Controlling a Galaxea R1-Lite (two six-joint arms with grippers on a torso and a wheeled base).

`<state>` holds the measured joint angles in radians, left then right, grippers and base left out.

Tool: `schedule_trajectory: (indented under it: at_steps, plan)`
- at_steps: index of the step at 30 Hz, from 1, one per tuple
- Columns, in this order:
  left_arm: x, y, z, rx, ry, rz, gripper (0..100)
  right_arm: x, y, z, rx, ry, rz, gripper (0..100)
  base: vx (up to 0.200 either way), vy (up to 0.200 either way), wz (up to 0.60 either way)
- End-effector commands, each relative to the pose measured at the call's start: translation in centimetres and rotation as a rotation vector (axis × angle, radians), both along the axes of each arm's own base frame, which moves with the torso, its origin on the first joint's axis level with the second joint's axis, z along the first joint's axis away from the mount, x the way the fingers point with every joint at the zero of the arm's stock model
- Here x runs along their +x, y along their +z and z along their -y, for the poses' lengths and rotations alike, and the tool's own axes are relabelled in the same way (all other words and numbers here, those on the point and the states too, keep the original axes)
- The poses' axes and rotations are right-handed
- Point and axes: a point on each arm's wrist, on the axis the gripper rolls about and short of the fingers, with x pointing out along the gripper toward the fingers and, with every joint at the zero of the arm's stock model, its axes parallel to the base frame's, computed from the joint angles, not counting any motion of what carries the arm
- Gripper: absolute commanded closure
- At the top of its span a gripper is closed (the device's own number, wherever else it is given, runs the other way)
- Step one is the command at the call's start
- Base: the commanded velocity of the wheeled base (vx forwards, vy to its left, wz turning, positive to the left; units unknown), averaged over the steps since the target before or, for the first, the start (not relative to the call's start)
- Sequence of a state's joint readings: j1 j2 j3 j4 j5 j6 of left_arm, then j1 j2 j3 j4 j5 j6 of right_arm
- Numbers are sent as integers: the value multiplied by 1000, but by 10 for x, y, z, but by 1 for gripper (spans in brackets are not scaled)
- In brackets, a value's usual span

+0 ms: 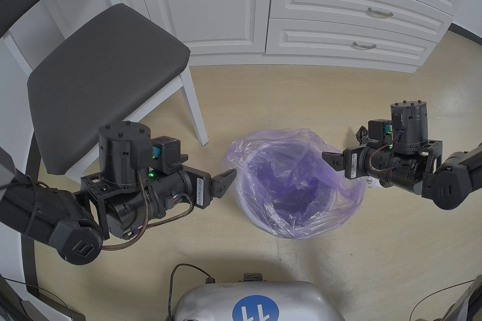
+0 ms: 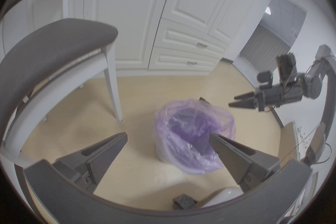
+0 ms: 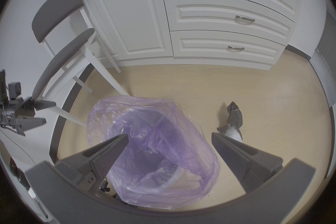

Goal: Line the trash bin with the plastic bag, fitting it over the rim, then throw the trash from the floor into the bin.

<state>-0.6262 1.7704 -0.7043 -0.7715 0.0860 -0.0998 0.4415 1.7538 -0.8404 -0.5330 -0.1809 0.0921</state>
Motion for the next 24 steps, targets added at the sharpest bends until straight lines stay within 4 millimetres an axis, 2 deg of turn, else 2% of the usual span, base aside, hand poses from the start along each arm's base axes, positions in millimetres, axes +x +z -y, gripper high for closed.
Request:
schedule_trajectory:
  at_steps: [1, 10, 14, 18, 24]
  plan:
    - [-8, 14, -2, -67, -15, 66, 0, -2, 4, 0, 5, 1, 7, 0, 0, 0, 0]
    - [-7, 11, 1, -103, -46, 110, 0, 0, 1, -1, 10, 1, 19, 0, 0, 0, 0]
    - [-2, 8, 5, -100, -45, 103, 0, -1, 0, 0, 40, 3, 80, 0, 0, 0, 0]
    - [4, 9, 9, -111, -45, 105, 0, 1, -5, 0, 29, 2, 61, 0, 0, 0, 0]
    - [19, 8, 19, -194, -2, 58, 0, 2, 9, -1, 50, -21, -24, 0, 0, 0, 0]
